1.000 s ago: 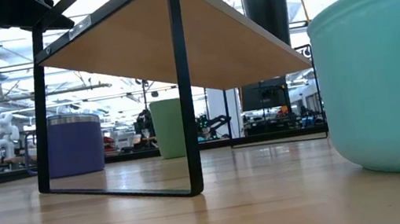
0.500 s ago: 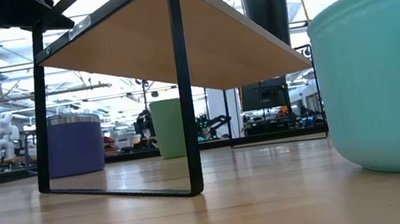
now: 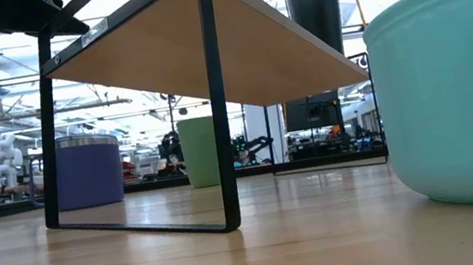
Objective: Stack small to large cups/mugs on shelf
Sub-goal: Put the light blue mug on the shelf
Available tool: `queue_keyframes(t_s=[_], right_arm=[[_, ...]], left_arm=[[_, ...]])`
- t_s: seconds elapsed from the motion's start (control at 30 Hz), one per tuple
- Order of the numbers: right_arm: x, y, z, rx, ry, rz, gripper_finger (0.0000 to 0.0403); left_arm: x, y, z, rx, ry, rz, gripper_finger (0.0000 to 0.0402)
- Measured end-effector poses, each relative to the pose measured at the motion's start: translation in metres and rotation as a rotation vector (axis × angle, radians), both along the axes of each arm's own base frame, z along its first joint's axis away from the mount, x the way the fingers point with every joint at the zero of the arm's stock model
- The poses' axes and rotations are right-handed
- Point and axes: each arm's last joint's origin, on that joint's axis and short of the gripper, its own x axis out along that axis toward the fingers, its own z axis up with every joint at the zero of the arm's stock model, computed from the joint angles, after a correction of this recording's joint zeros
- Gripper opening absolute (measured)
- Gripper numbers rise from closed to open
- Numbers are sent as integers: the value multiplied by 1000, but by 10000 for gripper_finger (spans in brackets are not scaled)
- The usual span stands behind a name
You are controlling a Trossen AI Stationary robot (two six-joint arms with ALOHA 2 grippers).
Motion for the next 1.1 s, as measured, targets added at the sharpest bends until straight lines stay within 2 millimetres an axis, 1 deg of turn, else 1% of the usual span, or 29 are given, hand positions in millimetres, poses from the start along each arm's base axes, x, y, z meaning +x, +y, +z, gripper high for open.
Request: queue_keyframes(t_s=[0.27,0.6,0.87,1.1], right_arm=[[-2,-1,-7,-17,-13,56,111],[-2,-1,-8,-26,-24,87,9],[-2,-1,-8,-17,-12,53,5],[-2,-1,-8,8,23,-56,3]], left_arm=[[0,0,0,8,-4,15,31],[0,1,0,11,-5,21,31],[0,1,0,11,-5,21,31],[0,1,0,11,-5,20,31]])
